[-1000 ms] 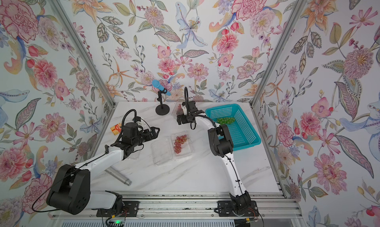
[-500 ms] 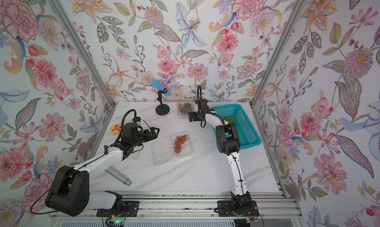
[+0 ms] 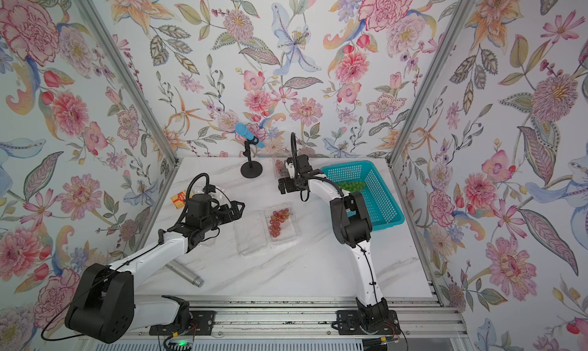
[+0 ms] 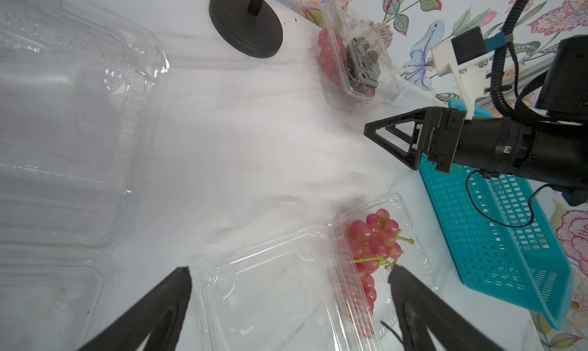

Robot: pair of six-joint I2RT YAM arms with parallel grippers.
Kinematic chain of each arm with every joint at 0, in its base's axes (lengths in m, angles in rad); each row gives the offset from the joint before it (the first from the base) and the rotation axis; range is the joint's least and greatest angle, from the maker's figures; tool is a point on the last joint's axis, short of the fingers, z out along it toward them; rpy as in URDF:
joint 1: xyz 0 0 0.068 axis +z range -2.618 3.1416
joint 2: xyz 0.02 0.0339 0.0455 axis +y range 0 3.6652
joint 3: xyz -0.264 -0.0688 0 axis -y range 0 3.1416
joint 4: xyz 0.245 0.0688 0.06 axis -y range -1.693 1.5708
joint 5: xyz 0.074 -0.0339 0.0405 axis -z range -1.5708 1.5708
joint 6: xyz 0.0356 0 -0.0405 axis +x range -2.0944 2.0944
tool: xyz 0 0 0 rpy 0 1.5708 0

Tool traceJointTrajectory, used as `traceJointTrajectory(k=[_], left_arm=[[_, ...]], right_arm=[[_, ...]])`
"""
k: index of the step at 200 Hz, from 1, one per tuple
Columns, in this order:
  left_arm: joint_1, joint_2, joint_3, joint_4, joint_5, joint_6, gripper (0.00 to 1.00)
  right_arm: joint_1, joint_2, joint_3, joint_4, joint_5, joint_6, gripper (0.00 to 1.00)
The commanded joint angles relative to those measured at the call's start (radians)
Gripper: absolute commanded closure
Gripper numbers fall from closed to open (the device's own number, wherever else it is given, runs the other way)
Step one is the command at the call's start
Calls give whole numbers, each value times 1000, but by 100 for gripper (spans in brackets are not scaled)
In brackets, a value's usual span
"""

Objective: Pack grapes into containers
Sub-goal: Move the packing box to the center of the board.

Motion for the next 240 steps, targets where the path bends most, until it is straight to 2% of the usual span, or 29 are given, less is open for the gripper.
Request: traceJointTrajectory(k=[1, 32, 51, 115, 159, 192, 240], left_arm=[[9, -29, -29, -17, -23, -3, 0], [9, -39, -54, -1, -18, -19, 0], [8, -48, -55, -3, -17, -22, 0], [9, -106, -59, -28, -32, 13, 0], [8, -113, -62, 13, 0, 26, 0], [8, -97, -53, 14, 8, 37, 0], [9, -97, -61, 21, 15, 36, 0]], right_arm=[[-15, -86, -47, -5, -26, 22, 0], [-45, -66, -39, -5, -4, 47, 1], [-67, -28, 8, 9, -36, 69, 0], [-98, 145, 261, 3, -77, 110, 0], [-82, 234, 390, -19, -124, 153, 0], [-32, 246, 438, -35, -83, 146, 0], [-55, 228, 395, -59, -76, 193, 0]])
